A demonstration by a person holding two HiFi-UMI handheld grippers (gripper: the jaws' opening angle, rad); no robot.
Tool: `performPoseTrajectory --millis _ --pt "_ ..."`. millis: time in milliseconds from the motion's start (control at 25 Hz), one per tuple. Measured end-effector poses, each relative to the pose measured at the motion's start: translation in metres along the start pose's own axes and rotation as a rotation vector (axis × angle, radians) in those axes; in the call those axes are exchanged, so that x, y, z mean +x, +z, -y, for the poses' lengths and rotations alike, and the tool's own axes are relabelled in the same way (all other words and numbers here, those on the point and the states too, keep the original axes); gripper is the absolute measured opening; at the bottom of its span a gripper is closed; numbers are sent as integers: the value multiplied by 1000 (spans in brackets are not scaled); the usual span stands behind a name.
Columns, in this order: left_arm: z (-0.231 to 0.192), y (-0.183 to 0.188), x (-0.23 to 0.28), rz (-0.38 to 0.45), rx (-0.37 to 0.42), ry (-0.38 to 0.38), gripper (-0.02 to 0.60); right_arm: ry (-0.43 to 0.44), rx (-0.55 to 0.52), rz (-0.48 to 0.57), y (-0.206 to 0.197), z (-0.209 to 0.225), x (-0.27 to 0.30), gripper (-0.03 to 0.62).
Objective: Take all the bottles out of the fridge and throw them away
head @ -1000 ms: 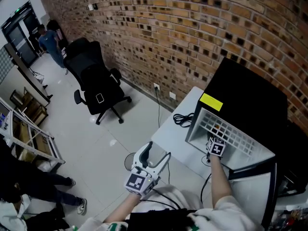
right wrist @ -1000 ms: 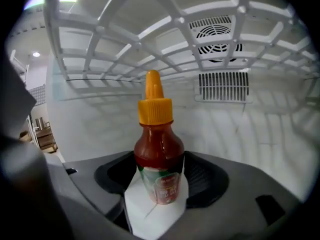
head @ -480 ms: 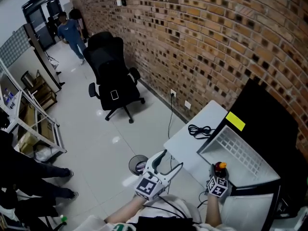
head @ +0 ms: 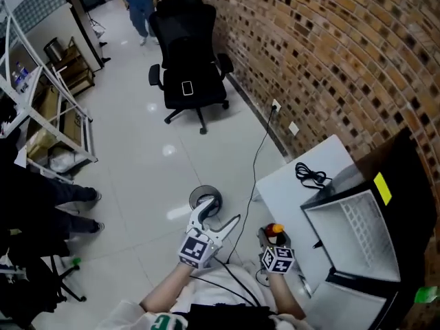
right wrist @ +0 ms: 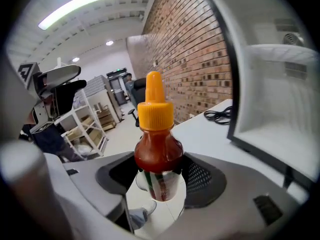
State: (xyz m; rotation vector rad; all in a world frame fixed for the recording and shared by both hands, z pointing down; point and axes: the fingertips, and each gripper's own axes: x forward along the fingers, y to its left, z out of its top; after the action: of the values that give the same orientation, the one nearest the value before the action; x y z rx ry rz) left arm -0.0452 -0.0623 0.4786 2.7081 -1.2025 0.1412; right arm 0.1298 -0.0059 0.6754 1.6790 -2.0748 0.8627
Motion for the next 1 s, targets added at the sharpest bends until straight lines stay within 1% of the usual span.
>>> performPoseTrajectory --millis 80,160,200,280,400,480,560,640,760,840,920,1000 --pt "-34 -28 -18 -45 -19 74 340 73 -69 -70 -7 -28 38 299" --pt "-65 -59 -40 -91 -76 150 341 150 -127 -155 -22 -59 73 301" --pt "-79 -79 -50 -120 -107 176 339 184 -144 -200 -33 -75 90 301" --pt "-111 -124 -64 -179 -158 206 340 237 -161 -274 -56 -106 134 301" --pt "-162 -199 -67 -263 -210 220 341 280 -186 -338 -94 -143 225 301" --pt "-188 -240 -66 -316 -276 252 341 259 -181 -384 -129 -150 288 301" --pt "-202 -272 -69 -342 -333 301 341 213 -165 -450 -168 -144 339 299" --pt "-220 -304 -68 -344 -337 336 340 169 -143 -501 -207 -135 394 301" --pt "-247 -352 -61 -363 -338 339 341 90 -118 -572 -267 -117 465 300" --pt "-253 -374 -59 -388 -360 348 341 54 -104 -637 -303 -104 485 299" --pt "-259 -383 -55 -406 -371 354 340 50 -81 -696 -335 -96 493 301" --pt "-267 -393 -53 -422 -339 337 341 73 -102 -719 -354 -95 499 309"
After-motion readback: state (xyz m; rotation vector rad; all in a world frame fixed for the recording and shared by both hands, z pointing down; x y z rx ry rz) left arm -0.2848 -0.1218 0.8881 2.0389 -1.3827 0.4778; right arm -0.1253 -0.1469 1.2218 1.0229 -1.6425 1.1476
